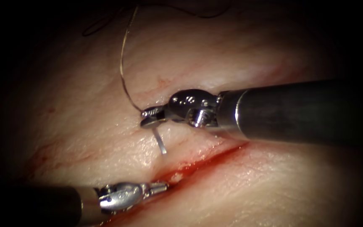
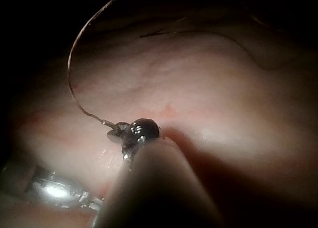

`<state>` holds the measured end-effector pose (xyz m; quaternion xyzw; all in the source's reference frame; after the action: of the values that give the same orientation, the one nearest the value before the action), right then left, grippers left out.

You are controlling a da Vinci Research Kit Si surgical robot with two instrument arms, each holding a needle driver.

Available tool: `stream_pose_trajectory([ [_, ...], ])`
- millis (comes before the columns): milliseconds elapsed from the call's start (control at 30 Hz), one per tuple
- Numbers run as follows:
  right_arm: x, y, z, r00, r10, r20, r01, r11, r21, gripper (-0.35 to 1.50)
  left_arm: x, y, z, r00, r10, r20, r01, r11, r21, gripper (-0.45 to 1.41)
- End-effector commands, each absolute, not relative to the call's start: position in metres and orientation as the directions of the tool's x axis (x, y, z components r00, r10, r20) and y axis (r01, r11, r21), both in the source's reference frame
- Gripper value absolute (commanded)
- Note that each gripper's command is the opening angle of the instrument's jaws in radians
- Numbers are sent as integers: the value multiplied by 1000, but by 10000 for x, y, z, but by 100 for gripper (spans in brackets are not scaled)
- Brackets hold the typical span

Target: Wound Closure

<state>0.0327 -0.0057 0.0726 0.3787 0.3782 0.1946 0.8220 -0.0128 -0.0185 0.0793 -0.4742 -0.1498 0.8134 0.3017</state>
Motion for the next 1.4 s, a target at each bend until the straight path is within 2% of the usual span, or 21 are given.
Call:
stream_pose_trajectory([
  [33, 335, -62, 731, 639, 617, -459, -31, 617, 786, -35, -134, -192, 798, -367, 634, -680, -346, -772, -533, -20],
  [133, 334, -68, 733, 672, 638, -376, -58, 552, 832, -35, -134, -192, 798, -368, 634, -680, -345, -772, -533, -20],
  [467, 332, -73, 733, 715, 645, -270, -97, 474, 875, -35, -133, -192, 798, -368, 634, -681, -345, -773, -533, -20],
  [533, 331, -74, 733, 720, 669, -186, -153, 414, 897, -35, -133, -192, 798, -368, 634, -681, -345, -773, -533, -20],
  [867, 333, -79, 732, 734, 663, -148, -163, 384, 909, -35, -132, -192, 797, -368, 634, -680, -344, -773, -534, -20],
  [1133, 334, -45, 734, 667, 694, -273, -165, 494, 854, -35, -132, -193, 797, -368, 634, -680, -344, -772, -534, -20],
  [1400, 332, -19, 724, 631, 625, -459, -104, 655, 749, -35, -132, -193, 797, -368, 634, -680, -344, -772, -534, -20],
])
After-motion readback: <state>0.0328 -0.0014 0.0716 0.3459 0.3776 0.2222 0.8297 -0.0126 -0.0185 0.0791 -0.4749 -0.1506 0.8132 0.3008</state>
